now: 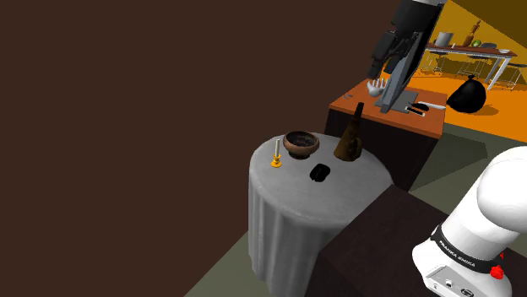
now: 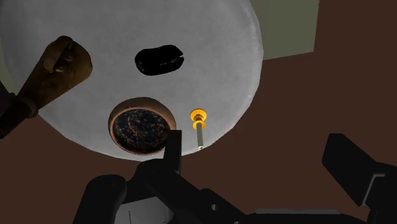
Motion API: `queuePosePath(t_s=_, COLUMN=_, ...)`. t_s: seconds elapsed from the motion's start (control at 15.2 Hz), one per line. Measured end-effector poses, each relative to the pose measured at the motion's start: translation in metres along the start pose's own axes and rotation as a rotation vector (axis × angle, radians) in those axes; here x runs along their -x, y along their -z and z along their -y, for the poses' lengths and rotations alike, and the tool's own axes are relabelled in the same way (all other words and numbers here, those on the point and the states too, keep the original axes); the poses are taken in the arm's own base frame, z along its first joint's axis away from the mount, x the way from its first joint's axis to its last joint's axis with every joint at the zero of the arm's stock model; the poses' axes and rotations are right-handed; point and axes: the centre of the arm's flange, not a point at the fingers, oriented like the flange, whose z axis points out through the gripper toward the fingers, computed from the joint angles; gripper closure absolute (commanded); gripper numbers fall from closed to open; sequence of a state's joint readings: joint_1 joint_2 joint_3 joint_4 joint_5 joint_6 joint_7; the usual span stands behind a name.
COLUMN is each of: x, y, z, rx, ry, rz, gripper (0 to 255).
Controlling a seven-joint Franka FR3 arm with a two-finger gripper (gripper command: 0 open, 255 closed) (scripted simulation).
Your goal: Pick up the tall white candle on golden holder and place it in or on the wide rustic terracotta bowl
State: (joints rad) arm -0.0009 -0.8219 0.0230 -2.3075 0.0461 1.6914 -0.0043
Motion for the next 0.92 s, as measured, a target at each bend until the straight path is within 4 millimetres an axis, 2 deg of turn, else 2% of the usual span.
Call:
queuePosePath(t_s=0.13, x=-0.002, y=-0.006, z=0.002, rx=0.002, ry=-0.004, rz=-0.002, gripper=0)
queuePosePath(t_s=0.92, x=-0.048, y=-0.146, z=0.028, rx=0.050, ry=-0.111, rz=-0.065, gripper=0)
